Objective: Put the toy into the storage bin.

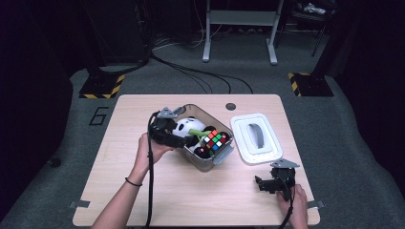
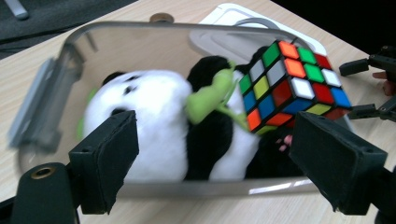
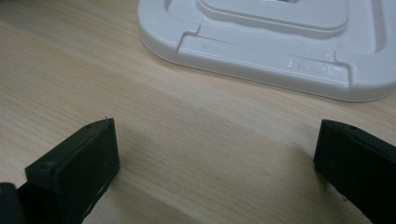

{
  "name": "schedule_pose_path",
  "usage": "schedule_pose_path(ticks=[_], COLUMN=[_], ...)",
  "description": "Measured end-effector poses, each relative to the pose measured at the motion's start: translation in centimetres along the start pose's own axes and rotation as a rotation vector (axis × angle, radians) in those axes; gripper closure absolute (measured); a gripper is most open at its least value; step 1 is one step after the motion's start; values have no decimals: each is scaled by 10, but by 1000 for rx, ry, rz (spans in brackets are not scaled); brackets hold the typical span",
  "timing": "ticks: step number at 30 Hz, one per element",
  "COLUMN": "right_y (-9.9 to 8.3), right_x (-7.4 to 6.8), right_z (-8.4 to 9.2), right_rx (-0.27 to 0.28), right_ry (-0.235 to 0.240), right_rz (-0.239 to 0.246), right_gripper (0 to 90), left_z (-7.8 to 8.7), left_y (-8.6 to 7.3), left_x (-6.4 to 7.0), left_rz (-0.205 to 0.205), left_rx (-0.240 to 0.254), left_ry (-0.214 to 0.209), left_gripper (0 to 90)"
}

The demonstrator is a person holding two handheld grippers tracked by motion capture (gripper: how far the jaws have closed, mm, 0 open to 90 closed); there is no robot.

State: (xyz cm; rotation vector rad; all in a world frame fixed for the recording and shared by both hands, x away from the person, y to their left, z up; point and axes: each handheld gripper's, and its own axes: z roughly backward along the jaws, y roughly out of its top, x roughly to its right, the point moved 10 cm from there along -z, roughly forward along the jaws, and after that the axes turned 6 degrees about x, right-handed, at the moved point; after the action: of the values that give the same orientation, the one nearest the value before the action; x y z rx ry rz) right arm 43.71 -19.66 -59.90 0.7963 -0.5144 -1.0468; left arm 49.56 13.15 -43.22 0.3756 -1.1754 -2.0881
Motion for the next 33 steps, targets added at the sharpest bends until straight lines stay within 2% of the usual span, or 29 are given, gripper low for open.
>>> schedule_pose_path(ticks=[6, 8, 14, 19, 21, 24, 26, 27, 28, 33], right_y=[0, 0, 0, 0, 0, 0, 0, 0, 0, 0], right_x=[0, 0, 0, 0, 0, 0, 0, 0, 0, 0], right_z=[0, 0, 0, 0, 0, 0, 0, 0, 0, 0], right_rx=[0, 0, 0, 0, -1, 0, -1, -1, -1, 0], right_ry=[1, 1, 1, 2, 3, 2, 3, 3, 3, 1], right_rz=[2, 1, 1, 0, 1, 0, 2, 2, 0, -2], right_gripper=[0, 0, 0, 0, 0, 0, 0, 0, 0, 0], left_z=[15, 19, 24, 26, 25, 22, 21, 22, 20, 21], left_y=[-27, -42, -72, -98, -111, -132, -147, -155, -161, -186], left_x=[-21, -29, -48, -63, -69, -80, -89, -93, -96, -113], left_rz=[8, 26, 68, 96, 129, 182, 198, 189, 210, 209], left_rx=[-33, -44, -80, -108, -120, -126, -142, -165, -161, -159], left_ry=[55, 69, 99, 140, 152, 195, 212, 226, 239, 304], left_gripper=[140, 138, 123, 114, 110, 85, 57, 48, 33, 0])
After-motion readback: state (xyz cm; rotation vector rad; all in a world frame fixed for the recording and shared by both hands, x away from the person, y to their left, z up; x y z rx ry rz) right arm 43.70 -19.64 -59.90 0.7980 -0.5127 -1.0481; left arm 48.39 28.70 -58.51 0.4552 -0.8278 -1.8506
